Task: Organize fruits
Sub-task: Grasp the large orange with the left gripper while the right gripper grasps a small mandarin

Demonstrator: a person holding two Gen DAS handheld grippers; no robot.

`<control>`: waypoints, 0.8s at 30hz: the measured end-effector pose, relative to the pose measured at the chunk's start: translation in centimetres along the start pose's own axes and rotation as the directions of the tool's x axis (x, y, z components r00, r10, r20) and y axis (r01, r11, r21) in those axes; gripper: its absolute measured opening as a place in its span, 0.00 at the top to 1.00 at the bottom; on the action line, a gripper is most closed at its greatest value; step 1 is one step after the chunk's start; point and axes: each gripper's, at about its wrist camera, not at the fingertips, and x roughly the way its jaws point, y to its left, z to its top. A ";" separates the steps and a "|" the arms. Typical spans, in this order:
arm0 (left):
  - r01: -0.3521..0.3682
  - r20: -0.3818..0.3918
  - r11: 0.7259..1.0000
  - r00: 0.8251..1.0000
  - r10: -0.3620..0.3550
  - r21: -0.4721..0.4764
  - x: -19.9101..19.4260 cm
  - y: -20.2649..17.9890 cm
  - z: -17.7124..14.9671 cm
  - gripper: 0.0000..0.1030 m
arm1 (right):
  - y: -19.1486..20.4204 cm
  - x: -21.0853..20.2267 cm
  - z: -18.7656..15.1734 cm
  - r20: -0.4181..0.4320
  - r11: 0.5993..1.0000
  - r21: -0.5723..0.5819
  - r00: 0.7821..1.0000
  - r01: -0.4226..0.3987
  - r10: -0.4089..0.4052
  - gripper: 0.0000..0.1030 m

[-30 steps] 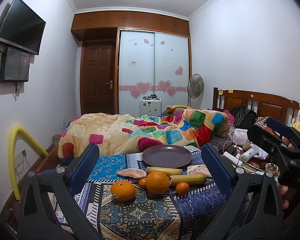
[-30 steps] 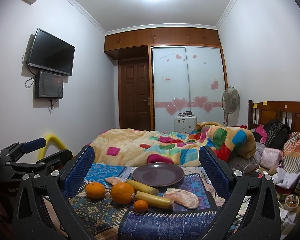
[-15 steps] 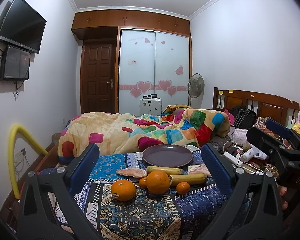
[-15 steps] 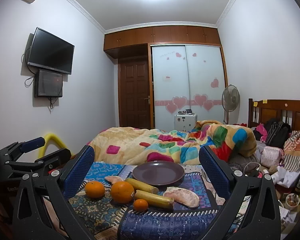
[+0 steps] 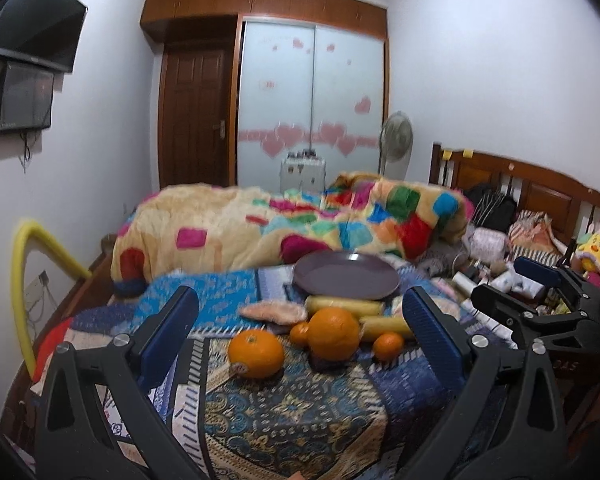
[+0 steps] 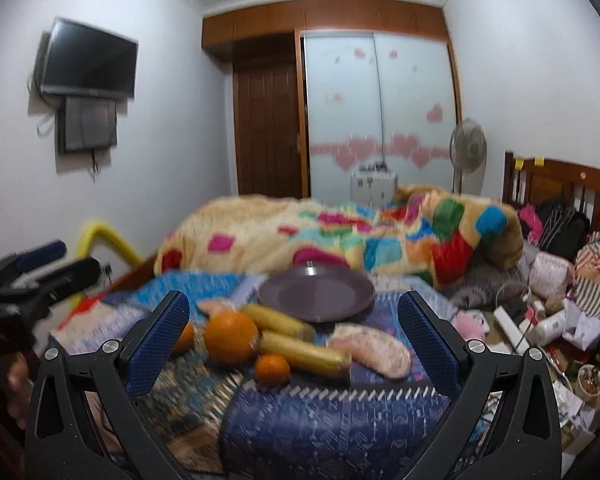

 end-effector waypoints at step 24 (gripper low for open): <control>-0.006 -0.341 1.000 0.940 -0.004 -0.028 11.5 4.9 -5.8 0.18 | 0.2 9.2 -4.6 -0.305 0.991 0.007 0.944 -0.131 0.127 0.26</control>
